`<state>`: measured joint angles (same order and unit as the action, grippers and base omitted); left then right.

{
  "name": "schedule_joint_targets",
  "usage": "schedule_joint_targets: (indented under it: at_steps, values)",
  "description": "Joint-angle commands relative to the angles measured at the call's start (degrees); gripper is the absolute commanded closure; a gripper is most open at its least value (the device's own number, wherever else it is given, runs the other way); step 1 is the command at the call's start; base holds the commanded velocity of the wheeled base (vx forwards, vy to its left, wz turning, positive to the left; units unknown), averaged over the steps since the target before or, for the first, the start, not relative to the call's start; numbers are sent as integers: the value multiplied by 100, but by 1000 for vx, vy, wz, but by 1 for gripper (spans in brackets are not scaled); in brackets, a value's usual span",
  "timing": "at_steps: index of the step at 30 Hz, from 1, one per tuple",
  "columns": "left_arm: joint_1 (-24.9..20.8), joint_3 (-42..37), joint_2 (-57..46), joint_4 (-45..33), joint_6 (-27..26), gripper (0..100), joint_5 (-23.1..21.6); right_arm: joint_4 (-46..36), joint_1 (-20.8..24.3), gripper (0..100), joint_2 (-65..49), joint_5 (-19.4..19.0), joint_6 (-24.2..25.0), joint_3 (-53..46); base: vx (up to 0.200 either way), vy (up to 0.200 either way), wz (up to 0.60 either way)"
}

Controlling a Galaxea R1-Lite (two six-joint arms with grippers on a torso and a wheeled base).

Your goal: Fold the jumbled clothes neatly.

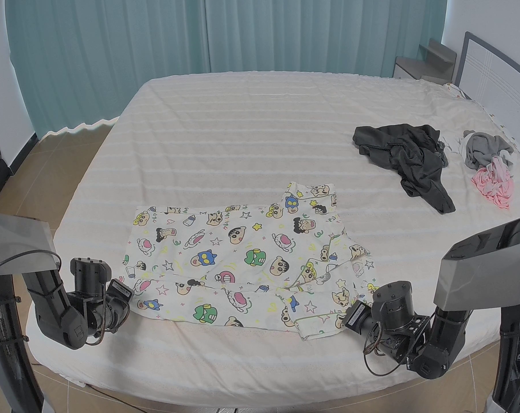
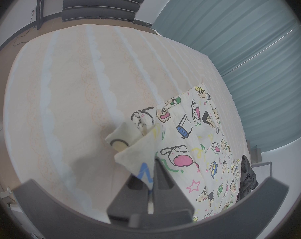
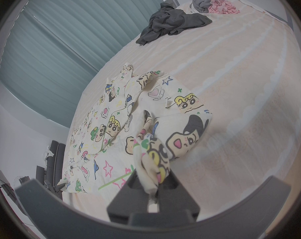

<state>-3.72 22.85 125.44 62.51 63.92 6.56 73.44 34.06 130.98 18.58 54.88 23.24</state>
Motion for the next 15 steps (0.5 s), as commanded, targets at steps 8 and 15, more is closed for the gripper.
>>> schedule_joint_targets:
  at_steps: [8,15]
  values:
    - [-6,-263,-108,-2,-213,100,30,83,30,100,-353,-12,-4,-328,0,0,0]
    - [-85,-579,-266,-11,-309,100,47,83,48,100,-652,-65,5,-566,0,0,0]
